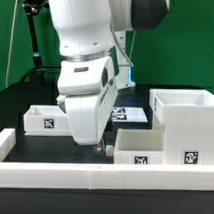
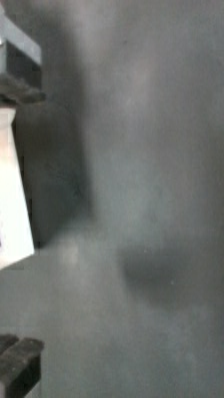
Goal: Assemble drawer
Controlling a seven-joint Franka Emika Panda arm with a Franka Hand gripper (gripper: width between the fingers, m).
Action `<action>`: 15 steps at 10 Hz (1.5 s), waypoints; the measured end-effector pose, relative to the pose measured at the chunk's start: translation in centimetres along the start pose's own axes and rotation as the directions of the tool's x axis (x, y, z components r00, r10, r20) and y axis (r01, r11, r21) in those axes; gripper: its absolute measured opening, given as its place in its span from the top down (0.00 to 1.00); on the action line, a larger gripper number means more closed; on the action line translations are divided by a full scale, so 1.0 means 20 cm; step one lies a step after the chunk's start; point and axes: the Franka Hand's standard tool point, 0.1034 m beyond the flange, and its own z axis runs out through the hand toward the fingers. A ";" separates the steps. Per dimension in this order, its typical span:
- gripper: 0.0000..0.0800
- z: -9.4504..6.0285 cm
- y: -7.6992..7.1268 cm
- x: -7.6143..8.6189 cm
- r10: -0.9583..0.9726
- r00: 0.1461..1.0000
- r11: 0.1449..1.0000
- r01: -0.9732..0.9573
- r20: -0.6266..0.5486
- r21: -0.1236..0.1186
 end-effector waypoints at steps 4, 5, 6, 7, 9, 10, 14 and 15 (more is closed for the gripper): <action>0.19 -0.02 0.02 0.06 0.101 0.995 0.995 -0.100 0.025 -0.011; 0.19 -0.02 0.02 0.07 0.098 0.995 0.995 -0.098 0.024 -0.013; 0.19 -0.02 0.02 0.06 0.100 0.995 0.995 -0.100 0.024 -0.012; 0.19 -0.02 0.02 0.06 0.100 0.995 0.995 -0.100 0.024 -0.012; 0.19 -0.02 0.02 0.06 0.101 0.995 0.995 -0.101 0.025 -0.011; 0.19 -0.01 0.02 0.06 0.101 0.995 0.995 -0.100 0.025 -0.011; 0.19 0.01 0.02 0.10 -0.051 0.998 0.999 0.051 0.036 -0.005; 0.19 0.01 0.02 0.10 -0.076 0.996 0.997 0.077 0.041 -0.004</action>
Offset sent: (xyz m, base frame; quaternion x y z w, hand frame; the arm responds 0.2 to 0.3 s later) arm 0.0113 0.0197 0.0094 0.0042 -0.0112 0.0353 0.9993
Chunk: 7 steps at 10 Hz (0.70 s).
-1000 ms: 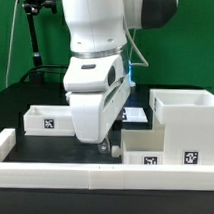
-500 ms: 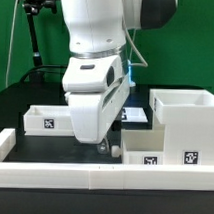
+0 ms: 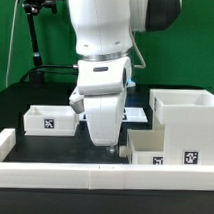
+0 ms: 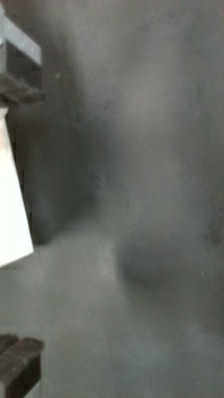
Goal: Assemble drawer
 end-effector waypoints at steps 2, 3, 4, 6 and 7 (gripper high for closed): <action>0.19 0.00 0.00 0.00 0.009 1.000 1.000 -0.009 0.000 0.000; 0.19 0.00 0.00 0.00 0.009 1.000 1.000 -0.009 0.000 0.000; 0.19 0.00 0.00 0.00 0.008 1.000 1.000 -0.008 0.000 0.000; 0.19 0.01 0.00 0.06 -0.032 0.999 0.999 0.032 0.002 -0.011; 0.19 0.01 -0.01 0.10 -0.040 0.999 0.999 0.039 -0.002 -0.011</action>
Offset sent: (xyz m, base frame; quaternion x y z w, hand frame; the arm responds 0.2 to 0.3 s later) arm 0.0000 0.0000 0.0000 0.0000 0.0000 0.0000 1.0000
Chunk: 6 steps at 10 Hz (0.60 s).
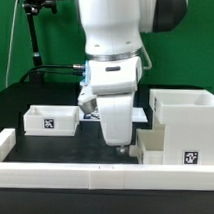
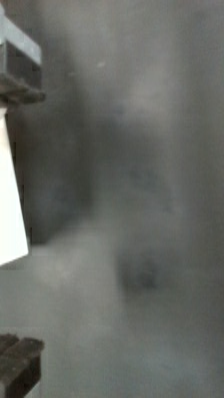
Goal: Assemble drawer
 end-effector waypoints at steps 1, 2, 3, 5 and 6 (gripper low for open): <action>0.19 0.00 0.00 0.04 0.007 1.000 1.000 -0.007 -0.003 0.000; 0.19 0.00 0.00 0.07 0.011 1.000 1.000 -0.011 -0.005 0.003; 0.19 0.00 0.00 0.09 0.025 1.000 1.000 -0.025 -0.005 0.003; 0.19 0.00 0.00 0.09 0.056 0.998 0.998 -0.056 -0.005 0.002; 0.19 0.00 -0.01 0.09 0.060 0.998 0.998 -0.060 -0.004 0.002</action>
Offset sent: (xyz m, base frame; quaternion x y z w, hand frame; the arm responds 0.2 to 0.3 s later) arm 0.0046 0.0231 0.0012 0.0085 -0.0012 0.0258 0.9996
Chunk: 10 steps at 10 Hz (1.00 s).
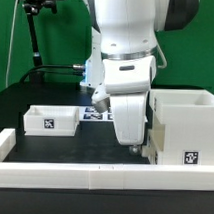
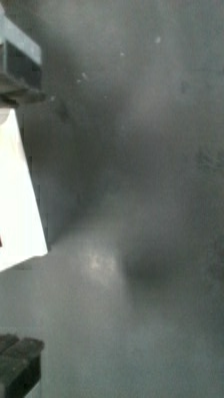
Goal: Assemble drawer
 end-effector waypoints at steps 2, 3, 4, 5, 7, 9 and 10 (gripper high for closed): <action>0.19 -0.02 -0.03 -0.07 0.018 1.000 1.000 -0.018 0.009 -0.004; 0.19 -0.05 -0.07 -0.14 0.037 0.999 0.999 -0.037 0.018 -0.003; 0.19 -0.08 -0.12 -0.20 0.054 0.998 0.999 -0.054 0.024 -0.001; 0.19 -0.12 -0.16 -0.25 0.051 0.998 0.999 -0.051 0.027 -0.010; 0.19 -0.24 -0.20 -0.37 0.045 0.998 0.999 -0.045 0.039 -0.012; 0.19 -0.27 -0.26 -0.49 0.083 0.996 0.996 -0.082 0.045 -0.015; 0.19 -0.26 -0.26 -0.48 0.082 0.996 0.997 -0.081 0.044 -0.014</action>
Offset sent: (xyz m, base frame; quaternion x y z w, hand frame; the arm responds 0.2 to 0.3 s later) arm -0.0546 -0.0455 0.0280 0.0088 -0.0063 0.0332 0.9994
